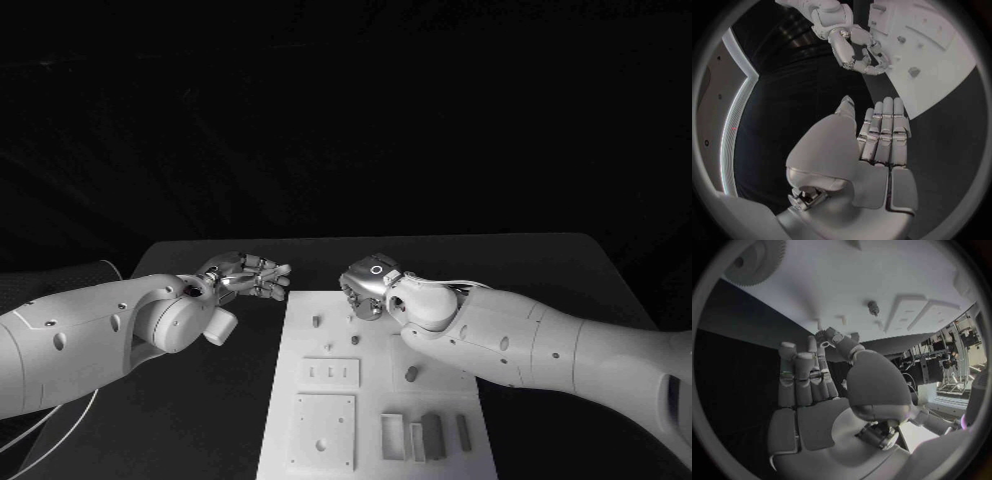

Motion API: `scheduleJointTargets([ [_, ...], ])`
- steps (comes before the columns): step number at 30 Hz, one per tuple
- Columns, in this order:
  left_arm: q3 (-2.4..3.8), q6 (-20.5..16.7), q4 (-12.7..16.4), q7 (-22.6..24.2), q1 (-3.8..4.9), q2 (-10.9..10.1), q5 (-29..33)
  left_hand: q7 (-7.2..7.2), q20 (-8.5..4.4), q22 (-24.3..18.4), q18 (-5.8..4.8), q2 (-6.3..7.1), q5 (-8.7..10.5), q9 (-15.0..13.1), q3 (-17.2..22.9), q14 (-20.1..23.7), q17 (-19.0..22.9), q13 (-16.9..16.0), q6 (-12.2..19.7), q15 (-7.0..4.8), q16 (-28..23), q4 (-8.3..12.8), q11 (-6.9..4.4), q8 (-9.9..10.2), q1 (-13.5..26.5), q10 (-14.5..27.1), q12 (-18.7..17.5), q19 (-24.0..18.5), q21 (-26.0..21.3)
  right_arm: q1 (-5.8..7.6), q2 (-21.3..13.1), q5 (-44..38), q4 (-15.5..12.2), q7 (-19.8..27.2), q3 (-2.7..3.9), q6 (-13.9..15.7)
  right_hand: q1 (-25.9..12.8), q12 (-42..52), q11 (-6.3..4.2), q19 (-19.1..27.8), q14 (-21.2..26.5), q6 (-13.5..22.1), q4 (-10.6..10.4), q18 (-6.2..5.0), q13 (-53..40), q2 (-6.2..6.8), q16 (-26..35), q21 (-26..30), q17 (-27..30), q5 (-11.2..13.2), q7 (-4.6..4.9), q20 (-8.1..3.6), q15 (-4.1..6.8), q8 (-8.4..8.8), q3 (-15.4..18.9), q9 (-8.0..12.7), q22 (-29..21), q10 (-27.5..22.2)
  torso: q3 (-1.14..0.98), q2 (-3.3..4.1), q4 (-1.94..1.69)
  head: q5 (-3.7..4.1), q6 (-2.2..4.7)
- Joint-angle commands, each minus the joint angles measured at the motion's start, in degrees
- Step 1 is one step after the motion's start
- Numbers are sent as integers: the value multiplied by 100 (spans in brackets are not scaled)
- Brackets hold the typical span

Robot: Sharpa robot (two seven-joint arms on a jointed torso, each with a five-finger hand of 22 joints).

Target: Assemble the parts on the task board

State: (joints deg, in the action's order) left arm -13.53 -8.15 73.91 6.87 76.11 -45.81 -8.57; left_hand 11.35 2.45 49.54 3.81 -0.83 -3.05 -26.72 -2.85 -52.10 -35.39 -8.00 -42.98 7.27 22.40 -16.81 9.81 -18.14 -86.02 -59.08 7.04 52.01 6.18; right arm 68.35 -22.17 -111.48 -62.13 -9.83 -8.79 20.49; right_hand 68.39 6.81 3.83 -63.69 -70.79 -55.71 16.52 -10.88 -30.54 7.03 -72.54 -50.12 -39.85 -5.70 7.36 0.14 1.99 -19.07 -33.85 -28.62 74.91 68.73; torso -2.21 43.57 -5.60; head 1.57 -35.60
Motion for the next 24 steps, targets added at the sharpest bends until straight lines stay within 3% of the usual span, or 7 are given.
scheduleJointTargets([
  [1,5,73,8,44,6,11,-18,49,-36,-8,65,-13,24,6,-48,-44,-7,-8,-41,1,-21,1,-15,25,-22,-41,-23,7,-30,-43,35,34,38,74,-10,-72,18,-22,16,15,19,-30,10,-412,-9,29,-22,-22,9,-3,16,-30,31,-11,-37,-9,110,64,-4,0,-4,-7,-15],
  [8,5,74,21,41,7,3,-18,49,-39,-8,62,-12,24,7,-50,-45,-11,-9,-42,1,-25,2,-15,26,-22,-43,-26,8,-32,-76,56,34,73,75,-14,-63,20,-26,17,17,21,-28,11,-412,-12,24,-22,-22,10,-4,17,-30,30,-8,-40,-9,110,64,-6,10,-17,-24,-32],
  [17,5,70,30,35,7,-7,-19,49,-43,-8,57,-13,24,7,-51,-47,-16,-10,-42,1,-30,2,-15,27,-24,-45,-31,10,-34,-78,53,55,113,78,-14,-66,18,-32,18,19,24,-26,11,-412,-16,24,-23,-22,11,-3,18,-30,29,-4,-40,-10,110,64,-2,0,10,-43,-48],
  [24,5,74,25,32,7,-11,-19,49,-45,-9,54,-13,24,8,-52,-48,-19,-11,-43,0,-33,1,-15,28,-24,-48,-35,11,-36,-78,32,49,107,43,-14,79,21,-36,17,20,26,-27,11,-412,-19,19,-24,-23,12,-4,18,-31,29,-2,-43,-11,110,66,0,-5,-1,-31,-28],
])
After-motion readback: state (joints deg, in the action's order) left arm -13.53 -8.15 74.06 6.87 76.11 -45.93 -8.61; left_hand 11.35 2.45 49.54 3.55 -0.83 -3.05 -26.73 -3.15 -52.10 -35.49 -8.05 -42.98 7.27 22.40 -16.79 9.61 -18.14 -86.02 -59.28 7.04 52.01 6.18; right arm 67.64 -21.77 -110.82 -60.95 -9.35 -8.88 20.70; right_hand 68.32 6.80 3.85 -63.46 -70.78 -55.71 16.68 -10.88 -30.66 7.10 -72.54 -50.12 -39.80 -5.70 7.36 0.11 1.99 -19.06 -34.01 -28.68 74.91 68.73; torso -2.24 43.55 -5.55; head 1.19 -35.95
